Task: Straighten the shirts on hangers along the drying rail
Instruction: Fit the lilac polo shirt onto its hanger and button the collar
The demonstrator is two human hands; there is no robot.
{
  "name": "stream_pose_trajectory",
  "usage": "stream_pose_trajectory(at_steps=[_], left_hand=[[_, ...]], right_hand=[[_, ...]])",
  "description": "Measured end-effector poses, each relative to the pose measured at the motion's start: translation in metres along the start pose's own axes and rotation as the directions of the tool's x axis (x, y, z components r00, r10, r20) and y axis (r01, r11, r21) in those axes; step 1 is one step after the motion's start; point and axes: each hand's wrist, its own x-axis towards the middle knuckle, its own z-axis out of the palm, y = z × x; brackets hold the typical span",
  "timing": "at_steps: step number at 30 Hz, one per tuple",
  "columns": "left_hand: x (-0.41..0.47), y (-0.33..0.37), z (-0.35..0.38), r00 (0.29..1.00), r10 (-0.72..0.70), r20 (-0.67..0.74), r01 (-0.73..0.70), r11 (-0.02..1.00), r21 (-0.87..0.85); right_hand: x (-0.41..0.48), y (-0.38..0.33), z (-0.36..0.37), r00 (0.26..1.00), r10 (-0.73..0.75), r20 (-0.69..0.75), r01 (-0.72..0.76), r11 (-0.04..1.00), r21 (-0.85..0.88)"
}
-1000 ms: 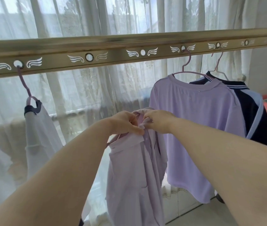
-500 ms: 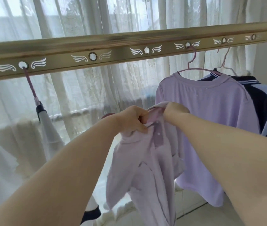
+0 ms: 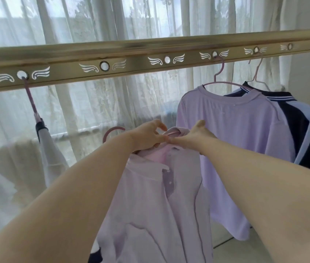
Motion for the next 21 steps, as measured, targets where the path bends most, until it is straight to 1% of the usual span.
stream_pose_trajectory(at_steps=[1, 4, 5, 7, 10, 12, 13, 14, 16, 18, 21], left_hand=[[-0.001, 0.002, -0.001, 1.000, 0.011, 0.019, -0.011, 1.000, 0.007], [-0.003, 0.004, -0.005, 0.999, 0.029, 0.043, -0.030, 0.999, 0.035], [-0.003, 0.003, -0.006, 0.999, 0.024, 0.042, -0.026, 0.999, 0.041], [-0.004, -0.003, -0.008, 0.999, 0.009, 0.043, -0.014, 0.994, 0.108], [-0.004, -0.011, -0.007, 0.999, -0.021, 0.042, 0.012, 0.977, 0.215], [-0.002, -0.015, -0.008, 0.999, -0.027, 0.036, 0.018, 0.973, 0.231], [-0.002, -0.018, -0.009, 0.998, -0.037, 0.048, 0.025, 0.969, 0.244], [-0.002, -0.021, -0.009, 0.996, -0.050, 0.069, 0.029, 0.963, 0.269], [-0.002, -0.028, -0.011, 0.992, -0.075, 0.099, 0.037, 0.940, 0.340], [-0.002, -0.035, -0.011, 0.993, -0.087, 0.085, 0.045, 0.912, 0.408], [-0.002, -0.041, -0.014, 0.996, -0.062, 0.059, 0.024, 0.865, 0.501]], right_hand=[[0.000, -0.001, 0.002, 1.000, 0.002, -0.002, -0.002, 1.000, 0.016], [0.004, 0.001, 0.004, 0.999, 0.002, -0.051, -0.005, 0.998, -0.057], [0.006, 0.002, 0.004, 0.998, 0.004, -0.055, -0.008, 0.997, -0.078], [0.010, 0.003, 0.002, 0.999, 0.001, -0.032, -0.005, 0.993, -0.117], [0.014, 0.004, 0.003, 1.000, 0.022, 0.000, -0.022, 0.991, -0.129], [0.018, 0.007, 0.006, 0.999, 0.035, -0.025, -0.037, 0.991, -0.126], [0.022, 0.008, 0.007, 0.999, 0.044, -0.026, -0.047, 0.994, -0.097], [0.024, 0.009, 0.007, 0.998, 0.067, 0.013, -0.067, 0.997, -0.024], [0.025, 0.008, 0.006, 0.983, 0.074, 0.166, -0.100, 0.983, 0.155], [0.019, 0.008, 0.004, 0.951, 0.026, 0.308, -0.089, 0.978, 0.189], [0.013, 0.012, 0.003, 0.883, -0.071, 0.463, -0.037, 0.975, 0.221]])
